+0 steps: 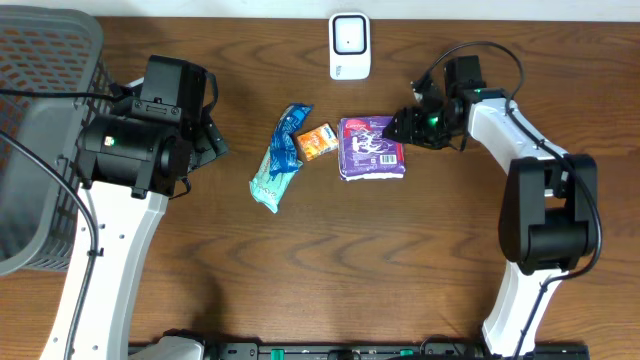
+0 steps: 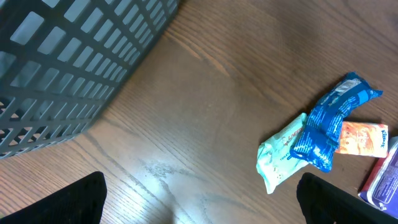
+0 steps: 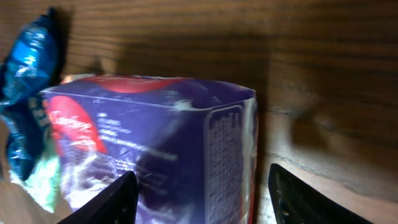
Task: Scan the item barcode
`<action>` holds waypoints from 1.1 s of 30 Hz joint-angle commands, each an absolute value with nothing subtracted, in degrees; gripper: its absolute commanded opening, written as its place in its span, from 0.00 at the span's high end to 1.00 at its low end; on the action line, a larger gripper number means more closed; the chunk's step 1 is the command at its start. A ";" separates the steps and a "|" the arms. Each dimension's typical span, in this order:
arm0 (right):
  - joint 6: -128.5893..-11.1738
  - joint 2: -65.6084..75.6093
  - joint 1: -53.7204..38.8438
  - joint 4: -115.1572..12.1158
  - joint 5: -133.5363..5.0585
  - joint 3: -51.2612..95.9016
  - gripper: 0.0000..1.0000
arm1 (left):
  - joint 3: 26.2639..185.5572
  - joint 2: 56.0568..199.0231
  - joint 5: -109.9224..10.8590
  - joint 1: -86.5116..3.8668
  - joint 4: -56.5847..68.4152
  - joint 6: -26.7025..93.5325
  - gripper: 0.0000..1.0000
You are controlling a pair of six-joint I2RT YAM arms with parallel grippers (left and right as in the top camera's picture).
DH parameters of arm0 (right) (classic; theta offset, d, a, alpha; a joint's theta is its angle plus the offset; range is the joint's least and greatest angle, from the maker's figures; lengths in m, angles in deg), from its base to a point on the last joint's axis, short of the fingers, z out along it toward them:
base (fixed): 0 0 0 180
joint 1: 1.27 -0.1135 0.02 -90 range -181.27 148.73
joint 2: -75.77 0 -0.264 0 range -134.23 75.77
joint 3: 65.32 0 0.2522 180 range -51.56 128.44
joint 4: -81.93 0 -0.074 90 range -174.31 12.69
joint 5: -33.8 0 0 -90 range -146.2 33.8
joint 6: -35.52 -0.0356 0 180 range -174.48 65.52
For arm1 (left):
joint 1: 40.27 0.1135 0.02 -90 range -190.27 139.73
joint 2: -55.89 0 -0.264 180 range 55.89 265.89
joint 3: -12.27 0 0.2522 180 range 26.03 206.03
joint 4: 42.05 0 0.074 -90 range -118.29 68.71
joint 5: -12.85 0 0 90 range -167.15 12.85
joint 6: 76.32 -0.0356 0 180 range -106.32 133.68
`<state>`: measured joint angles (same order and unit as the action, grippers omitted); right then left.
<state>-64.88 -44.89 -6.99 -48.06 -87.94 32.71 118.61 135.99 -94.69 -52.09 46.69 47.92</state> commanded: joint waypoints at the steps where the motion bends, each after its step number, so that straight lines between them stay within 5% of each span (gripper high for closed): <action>1: -62.67 -47.05 -7.36 -48.08 -89.10 33.65 0.38 | 119.05 136.16 -95.85 -51.91 46.93 47.33 0.02; 3: -62.06 -47.71 -7.41 -47.86 -89.10 33.52 0.48 | 119.05 136.16 -95.85 -51.91 46.93 47.33 0.02; 7: -62.10 -48.06 -7.51 -47.23 -89.39 33.46 0.96 | 119.05 136.16 -95.85 -51.91 46.93 47.33 0.02; 8: -62.10 -47.95 -7.56 -47.23 -89.87 33.46 0.99 | 119.05 136.16 -95.85 -51.91 46.93 47.33 0.02; 16: -62.49 -41.02 -7.17 -46.46 -85.19 33.65 0.99 | 119.05 136.16 -95.85 -51.91 46.93 47.33 0.02; 25: -67.35 -22.20 -8.78 -39.51 -41.41 33.74 0.99 | 119.05 136.16 -95.85 -51.91 46.93 47.33 0.02; 33: -76.33 -22.07 -10.16 -33.04 -6.74 32.69 0.99 | 119.05 136.16 -95.85 -51.91 46.93 47.33 0.02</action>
<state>-68.88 -19.27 -9.44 -34.11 -29.56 33.81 118.61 135.99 -94.69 -52.09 46.69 47.92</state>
